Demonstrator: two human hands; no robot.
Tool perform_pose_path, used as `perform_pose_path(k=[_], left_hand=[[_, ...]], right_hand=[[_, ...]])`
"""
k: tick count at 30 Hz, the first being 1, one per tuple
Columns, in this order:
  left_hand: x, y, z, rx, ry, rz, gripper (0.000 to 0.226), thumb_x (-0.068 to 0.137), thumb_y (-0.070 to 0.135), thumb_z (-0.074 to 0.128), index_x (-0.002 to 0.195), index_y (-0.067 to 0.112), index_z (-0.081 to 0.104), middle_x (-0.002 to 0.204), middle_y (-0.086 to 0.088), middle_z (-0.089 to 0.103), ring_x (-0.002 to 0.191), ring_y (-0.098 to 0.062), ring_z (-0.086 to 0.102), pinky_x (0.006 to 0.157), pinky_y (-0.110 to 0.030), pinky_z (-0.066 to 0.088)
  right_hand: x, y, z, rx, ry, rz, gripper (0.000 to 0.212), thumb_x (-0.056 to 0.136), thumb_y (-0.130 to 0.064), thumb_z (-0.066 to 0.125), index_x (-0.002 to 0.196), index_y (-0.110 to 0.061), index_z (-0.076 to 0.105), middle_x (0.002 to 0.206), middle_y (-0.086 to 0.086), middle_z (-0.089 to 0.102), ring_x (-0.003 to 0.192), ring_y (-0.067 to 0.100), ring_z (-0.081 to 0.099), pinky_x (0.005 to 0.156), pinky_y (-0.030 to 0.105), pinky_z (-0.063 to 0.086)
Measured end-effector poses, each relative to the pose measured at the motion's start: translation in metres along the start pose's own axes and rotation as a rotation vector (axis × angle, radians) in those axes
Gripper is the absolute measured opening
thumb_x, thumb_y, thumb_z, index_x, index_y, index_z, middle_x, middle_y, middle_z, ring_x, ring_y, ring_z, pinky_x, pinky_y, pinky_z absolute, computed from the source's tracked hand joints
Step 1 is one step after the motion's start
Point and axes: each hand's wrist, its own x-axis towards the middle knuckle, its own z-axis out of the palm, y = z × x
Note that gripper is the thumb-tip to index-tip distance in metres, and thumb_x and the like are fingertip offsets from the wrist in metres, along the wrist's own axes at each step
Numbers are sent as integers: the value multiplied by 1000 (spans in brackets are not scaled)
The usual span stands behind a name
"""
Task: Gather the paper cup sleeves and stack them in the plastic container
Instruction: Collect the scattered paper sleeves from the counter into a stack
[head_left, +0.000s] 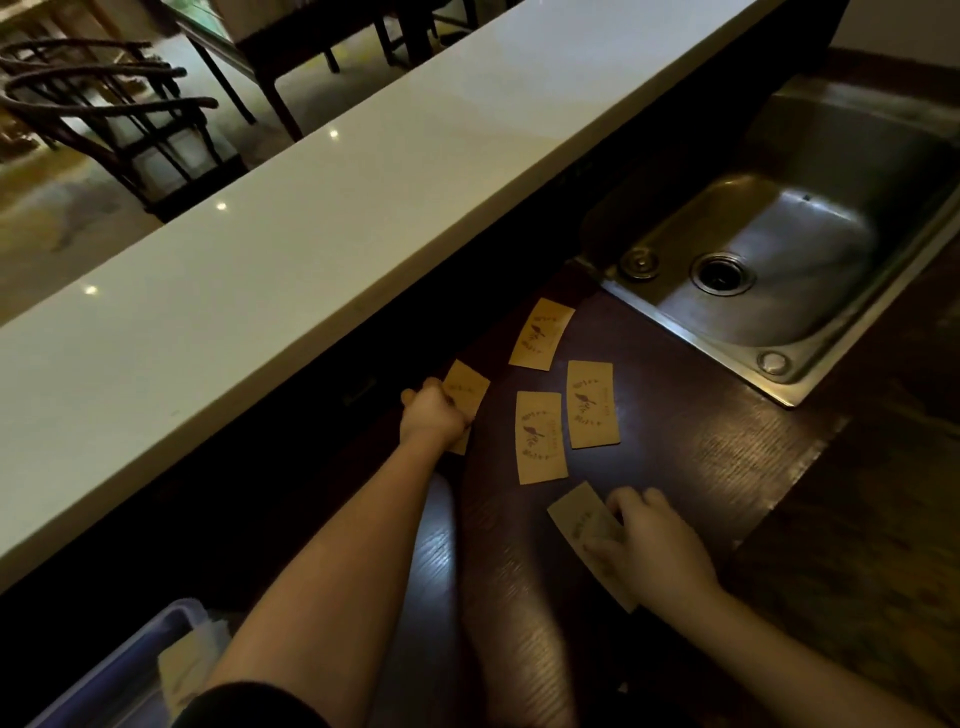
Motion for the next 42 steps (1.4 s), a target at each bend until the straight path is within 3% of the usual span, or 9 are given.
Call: perform_pose_path(k=[5,9,14,20,22,26,31,36,42], left_hand=[[-45,-19,-10,-443,14,-40,26,85,2,49,110,8,52,117,-20,60,96,-31,61,77,-40,55],[-117,-38,-27,-905,-92,-137,25,85,-9,41,93,8,58,93,-16,66,75,-19,69,57,-31,57],[-196,-67,-42,-1353,-265,-271,29,89,-6,37,102,8,58,108,-19,67,101,-35,64,84,-52,55],[-231,-86,-40,-1535,-392,-301,36,93,18,37,108,8,69,113,-22,71,106,-37,65,94,-57,49],[-233,-91,-34,-1490,-321,-312,32,91,12,44,115,6,64,112,-22,71,105,-38,66,89,-56,52],[-233,-106,-21,-1377,-134,-311,28,88,3,52,113,8,62,99,-16,76,93,-30,72,72,-41,58],[-231,-116,-11,-1334,-90,-334,22,93,3,44,104,7,62,75,-10,76,76,-26,69,64,-40,56],[-228,-118,-11,-1359,-100,-319,20,93,5,43,101,10,60,82,-13,72,82,-30,66,76,-53,56],[-225,-117,-15,-1446,-151,-338,22,92,6,42,104,8,59,89,-15,70,84,-31,65,72,-50,56]], right_hand=[[-2,-7,-16,349,-95,28,11,83,-28,72,76,-24,65,77,-2,68,73,16,65,68,41,54],[-15,-33,-39,813,-264,71,4,81,-23,73,79,-20,74,80,3,78,70,16,74,61,31,51],[-27,-76,-44,1067,-374,22,10,84,-17,68,90,-14,75,85,4,78,74,15,74,52,24,55],[-40,-120,-7,811,-425,-91,9,83,-19,72,92,-18,70,78,-2,78,73,11,74,60,26,55],[-45,-128,8,718,-382,-133,17,79,-26,77,93,-21,69,78,2,76,74,15,73,66,35,58],[-55,-131,36,557,-385,-192,37,70,-46,78,99,-28,64,81,2,71,74,15,69,61,27,53],[-1,-98,23,706,-172,12,12,80,-35,73,81,-26,65,69,-5,67,66,14,64,60,27,49],[78,-50,-22,413,335,275,32,89,-33,59,107,-9,68,109,16,68,89,31,64,69,34,50],[97,-47,-13,35,252,406,74,79,-63,60,120,-2,58,132,19,44,120,37,43,89,49,46]])
